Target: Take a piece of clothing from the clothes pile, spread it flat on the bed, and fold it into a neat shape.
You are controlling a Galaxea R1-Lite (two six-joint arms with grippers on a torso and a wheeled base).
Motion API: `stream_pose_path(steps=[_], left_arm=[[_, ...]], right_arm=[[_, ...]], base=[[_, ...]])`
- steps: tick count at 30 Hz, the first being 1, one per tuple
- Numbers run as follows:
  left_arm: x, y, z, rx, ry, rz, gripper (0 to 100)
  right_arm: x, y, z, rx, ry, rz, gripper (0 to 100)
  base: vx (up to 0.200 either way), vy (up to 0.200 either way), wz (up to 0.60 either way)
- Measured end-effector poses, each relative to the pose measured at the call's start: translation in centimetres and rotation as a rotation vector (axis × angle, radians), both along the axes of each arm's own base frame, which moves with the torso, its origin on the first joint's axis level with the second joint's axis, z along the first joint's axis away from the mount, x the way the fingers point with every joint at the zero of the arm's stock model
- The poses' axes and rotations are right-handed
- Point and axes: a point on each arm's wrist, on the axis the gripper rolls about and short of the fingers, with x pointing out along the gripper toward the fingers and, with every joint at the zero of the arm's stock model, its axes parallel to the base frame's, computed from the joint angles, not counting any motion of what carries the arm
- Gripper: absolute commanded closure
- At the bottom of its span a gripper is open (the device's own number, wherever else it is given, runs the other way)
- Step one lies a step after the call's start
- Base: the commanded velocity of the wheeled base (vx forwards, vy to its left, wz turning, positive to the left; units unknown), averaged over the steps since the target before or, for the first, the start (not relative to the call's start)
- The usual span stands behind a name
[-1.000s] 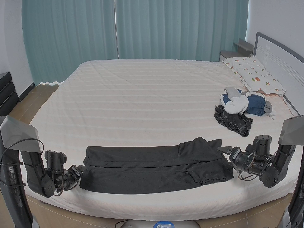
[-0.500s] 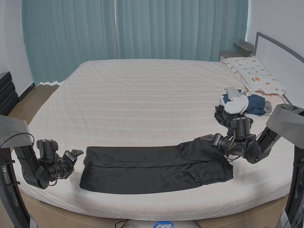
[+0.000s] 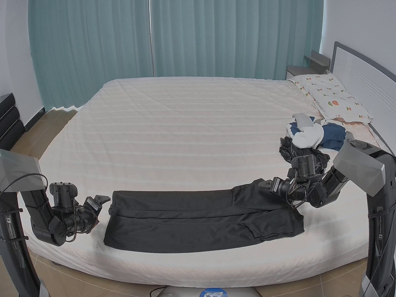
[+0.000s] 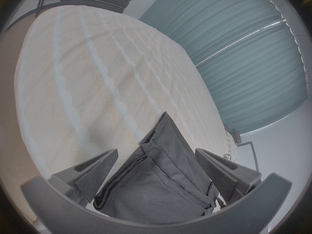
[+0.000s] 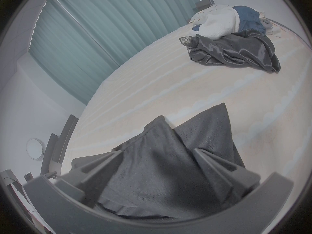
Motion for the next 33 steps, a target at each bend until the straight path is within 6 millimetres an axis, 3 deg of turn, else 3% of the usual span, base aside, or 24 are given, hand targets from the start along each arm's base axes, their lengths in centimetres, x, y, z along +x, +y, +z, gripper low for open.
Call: stream_pose_path(steps=[7, 17, 26, 27, 33], left_arm=[[-0.1, 0.0, -0.2, 0.0, 0.007, -0.002, 0], [-0.1, -0.1, -0.3, 0.002, 0.011, -0.004, 0], [-0.1, -0.1, -0.3, 0.004, 0.011, -0.004, 0], [-0.1, -0.1, -0.3, 0.004, 0.011, -0.004, 0], [0.2, 0.0, -0.2, 0.003, 0.003, 0.0, 0]], right_arm=[[-0.1, -0.5, -0.7, -0.002, 0.016, -0.012, 100], [-1.7, -2.9, -0.8, -0.013, 0.062, -0.058, 100], [-2.6, -3.0, -0.6, -0.002, 0.07, -0.045, 100], [-2.7, -3.0, -0.5, -0.001, 0.068, -0.041, 0], [-3.0, -2.8, 0.0, 0.007, 0.052, -0.043, 0]], base=[[0.0, 0.0, 0.0], [0.0, 0.0, 0.0], [0.0, 0.0, 0.0], [0.0, 0.0, 0.0], [0.0, 0.0, 0.0]])
